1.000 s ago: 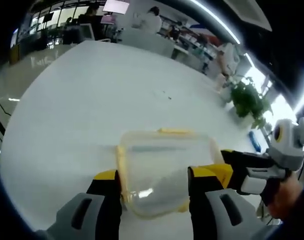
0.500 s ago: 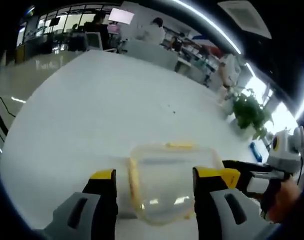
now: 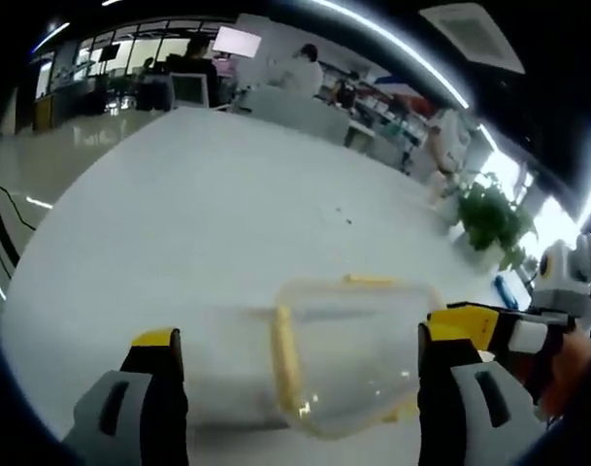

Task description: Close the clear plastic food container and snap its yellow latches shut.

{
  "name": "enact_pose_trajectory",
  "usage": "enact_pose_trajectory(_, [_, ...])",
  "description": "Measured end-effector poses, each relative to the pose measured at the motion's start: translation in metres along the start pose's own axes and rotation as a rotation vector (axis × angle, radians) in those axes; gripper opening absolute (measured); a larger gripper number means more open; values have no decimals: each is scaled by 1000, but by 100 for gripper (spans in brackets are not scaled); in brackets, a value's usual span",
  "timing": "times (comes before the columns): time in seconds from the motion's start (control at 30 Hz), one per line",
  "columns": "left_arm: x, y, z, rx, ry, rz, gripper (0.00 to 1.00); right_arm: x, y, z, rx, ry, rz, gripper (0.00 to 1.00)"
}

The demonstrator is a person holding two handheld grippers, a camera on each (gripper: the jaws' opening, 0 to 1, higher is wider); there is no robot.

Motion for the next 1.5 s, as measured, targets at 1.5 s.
enact_pose_trajectory(1.5, [205, -35, 66, -290, -30, -2, 99, 223, 4, 82, 233, -35, -69, 97])
Point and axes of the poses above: the point that each gripper's makers call its tool centre point, and the gripper's own axes: x roughly backward along the fingers, y roughly to its left, z roughly out of its underside, the point moved 5 cm from there along x, roughly backward along the fingers, and after that the axes turned 13 degrees about y, right-handed, at the moved point
